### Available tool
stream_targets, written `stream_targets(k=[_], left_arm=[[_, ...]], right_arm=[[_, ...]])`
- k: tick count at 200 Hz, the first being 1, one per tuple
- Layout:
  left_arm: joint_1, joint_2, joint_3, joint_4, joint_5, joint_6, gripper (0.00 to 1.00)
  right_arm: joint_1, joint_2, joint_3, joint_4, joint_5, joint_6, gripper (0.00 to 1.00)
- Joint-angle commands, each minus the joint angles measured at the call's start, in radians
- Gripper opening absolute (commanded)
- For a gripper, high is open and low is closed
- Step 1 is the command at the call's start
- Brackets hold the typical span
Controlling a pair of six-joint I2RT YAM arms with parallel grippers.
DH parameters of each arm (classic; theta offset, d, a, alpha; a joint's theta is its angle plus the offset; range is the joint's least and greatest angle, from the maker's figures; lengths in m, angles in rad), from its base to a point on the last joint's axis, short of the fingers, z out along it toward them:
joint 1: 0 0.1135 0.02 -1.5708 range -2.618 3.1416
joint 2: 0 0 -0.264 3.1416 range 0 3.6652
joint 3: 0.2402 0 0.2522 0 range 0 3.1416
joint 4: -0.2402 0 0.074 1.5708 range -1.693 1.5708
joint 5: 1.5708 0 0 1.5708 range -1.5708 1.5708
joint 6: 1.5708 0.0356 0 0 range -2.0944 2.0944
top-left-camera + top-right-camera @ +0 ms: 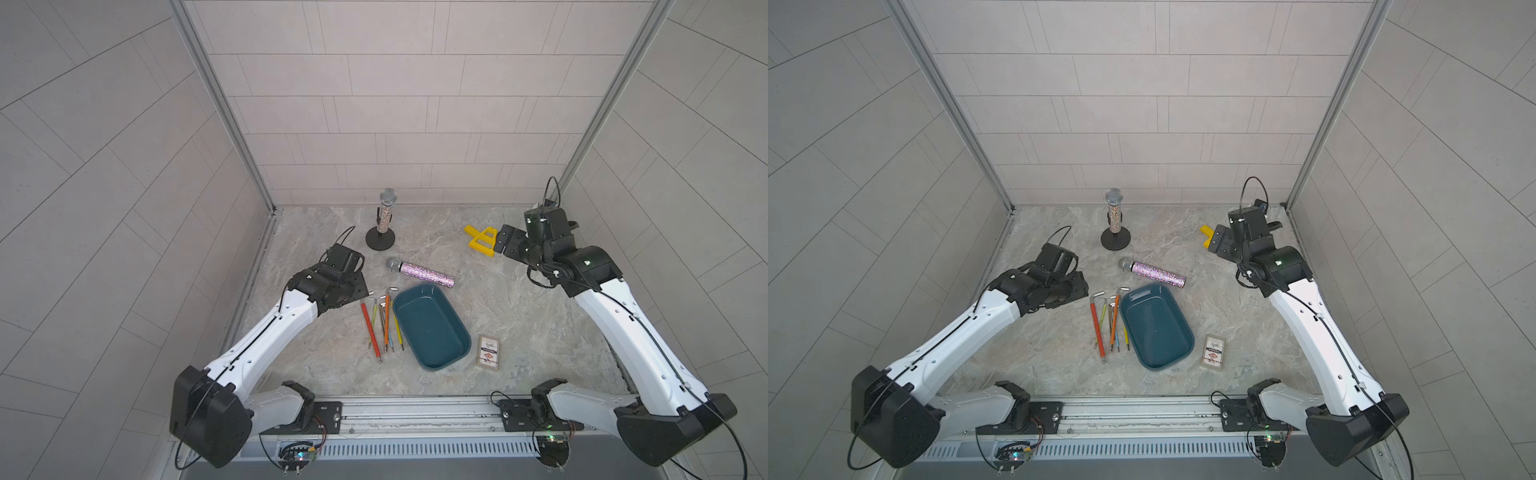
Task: Put the hex key on the desktop into the storage box
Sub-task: Pick up the Allen key from the center of the board.
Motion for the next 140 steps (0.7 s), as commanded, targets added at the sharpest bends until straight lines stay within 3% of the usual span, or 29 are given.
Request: stream_targets(k=[1, 40, 110, 140], left_arm=[[-0.019, 0.032, -0.055, -0.033, 0.013, -0.077, 0.59], [-0.038, 0.126, -0.105, 0.064, 0.125, -0.155, 0.56], [-0.061, 0.236, -0.145, 0.164, 0.13, -0.191, 0.54], [-0.062, 0.27, -0.156, 0.174, 0.11, -0.196, 0.45]], right_arm=[[0.042, -0.031, -0.037, -0.104, 0.024, -0.043, 0.92], [0.053, -0.047, -0.06, -0.122, -0.009, -0.064, 0.81], [0.073, -0.043, -0.065, -0.123, -0.021, -0.077, 0.78], [0.077, -0.046, -0.067, -0.115, -0.02, -0.074, 0.78]])
